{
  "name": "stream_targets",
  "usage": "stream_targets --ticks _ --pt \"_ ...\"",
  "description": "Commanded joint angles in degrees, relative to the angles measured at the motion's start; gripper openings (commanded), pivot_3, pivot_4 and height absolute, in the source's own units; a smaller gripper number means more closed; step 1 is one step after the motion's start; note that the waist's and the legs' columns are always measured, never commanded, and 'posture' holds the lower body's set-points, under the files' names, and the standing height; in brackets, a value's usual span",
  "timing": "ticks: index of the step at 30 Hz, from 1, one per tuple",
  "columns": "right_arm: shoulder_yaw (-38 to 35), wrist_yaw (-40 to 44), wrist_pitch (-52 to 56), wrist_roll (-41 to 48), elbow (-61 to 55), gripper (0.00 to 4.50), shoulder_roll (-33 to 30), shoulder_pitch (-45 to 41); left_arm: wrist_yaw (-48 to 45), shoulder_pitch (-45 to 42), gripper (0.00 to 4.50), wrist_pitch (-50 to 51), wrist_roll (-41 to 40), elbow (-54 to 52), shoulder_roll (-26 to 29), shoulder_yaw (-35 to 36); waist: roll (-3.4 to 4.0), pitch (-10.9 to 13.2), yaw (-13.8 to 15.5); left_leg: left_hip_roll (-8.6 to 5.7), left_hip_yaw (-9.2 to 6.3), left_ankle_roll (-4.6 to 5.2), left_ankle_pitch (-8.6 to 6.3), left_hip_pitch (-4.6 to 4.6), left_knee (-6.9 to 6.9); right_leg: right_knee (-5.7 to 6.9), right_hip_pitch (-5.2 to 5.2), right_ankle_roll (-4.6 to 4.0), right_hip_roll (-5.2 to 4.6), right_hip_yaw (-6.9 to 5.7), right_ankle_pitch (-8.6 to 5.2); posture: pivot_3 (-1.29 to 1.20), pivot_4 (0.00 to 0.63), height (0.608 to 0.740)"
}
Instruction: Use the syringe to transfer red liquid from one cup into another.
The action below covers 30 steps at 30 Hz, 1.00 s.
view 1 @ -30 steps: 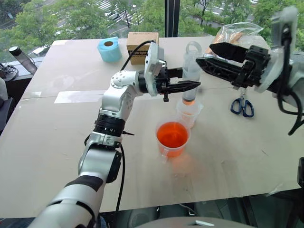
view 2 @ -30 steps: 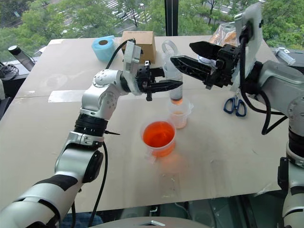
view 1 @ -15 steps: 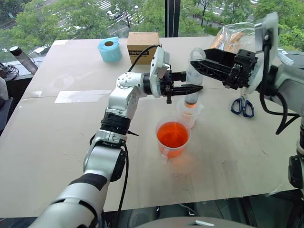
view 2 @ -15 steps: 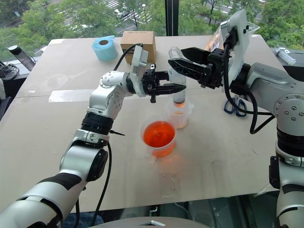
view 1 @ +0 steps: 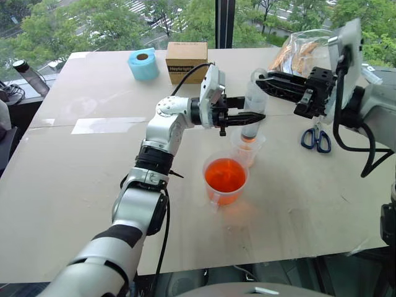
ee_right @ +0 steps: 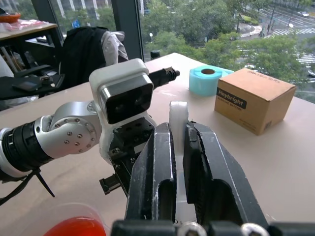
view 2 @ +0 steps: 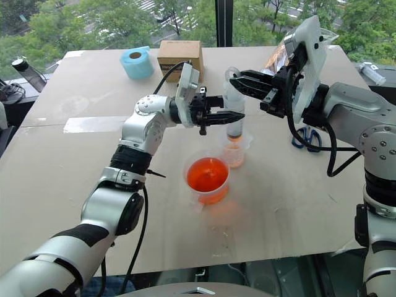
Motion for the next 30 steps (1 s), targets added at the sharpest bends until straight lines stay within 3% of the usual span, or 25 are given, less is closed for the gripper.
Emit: stream_targets --ticks 1,9,15,19,25,30 --pt "2.3 0.2 4.6 -1.1 -1.0 0.04 -1.3 1.6 0.1 -4.1 1.39 -2.4 -1.9 -1.6 -0.8 2.7 0.0 0.0 0.0 0.0 0.0 0.0 0.0 0.0 0.0 0.01 0.0 0.0 0.0 0.0 0.0 0.0 0.15 0.74" --pt "2.4 1.9 4.9 -3.0 -1.5 0.04 -1.1 2.5 -0.3 -4.5 1.39 -2.9 -1.5 -0.9 -1.1 3.0 0.0 0.0 0.0 0.0 0.0 0.0 0.0 0.0 0.0 0.0 0.0 0.0 0.0 0.0 0.0 0.0 0.15 0.74" --pt "-5.2 1.7 3.6 2.8 1.5 2.66 2.2 -0.4 -0.4 -4.4 1.39 -3.6 -1.4 -0.4 -1.1 3.2 0.0 0.0 0.0 0.0 0.0 0.0 0.0 0.0 0.01 0.02 0.0 0.0 -0.01 0.0 0.0 0.0 0.15 0.74" --pt "-10.2 2.4 4.4 6.7 2.4 4.45 0.3 0.6 -0.3 -4.5 1.39 -3.8 -1.2 -0.2 -1.3 3.7 0.0 0.0 0.3 0.0 -0.01 0.0 0.0 -0.02 0.03 0.24 0.0 0.0 -0.02 -0.03 0.0 0.0 0.15 0.74" --pt "-12.7 3.9 3.6 6.6 2.3 4.45 -2.0 6.0 1.2 -5.5 1.39 -2.6 -1.3 -1.4 -0.7 4.5 0.0 0.0 0.3 -0.01 -0.02 0.0 0.0 -0.05 0.04 0.24 0.01 0.0 -0.01 -0.04 0.0 0.0 0.15 0.74" --pt "-14.7 4.5 3.1 5.7 2.4 4.45 -3.8 10.8 6.7 -7.1 1.39 7.2 -3.0 -9.6 4.0 6.5 0.0 0.0 -0.1 0.0 -0.04 0.0 0.0 -0.05 0.04 0.26 -0.02 0.0 0.0 -0.02 0.0 0.0 0.15 0.74"
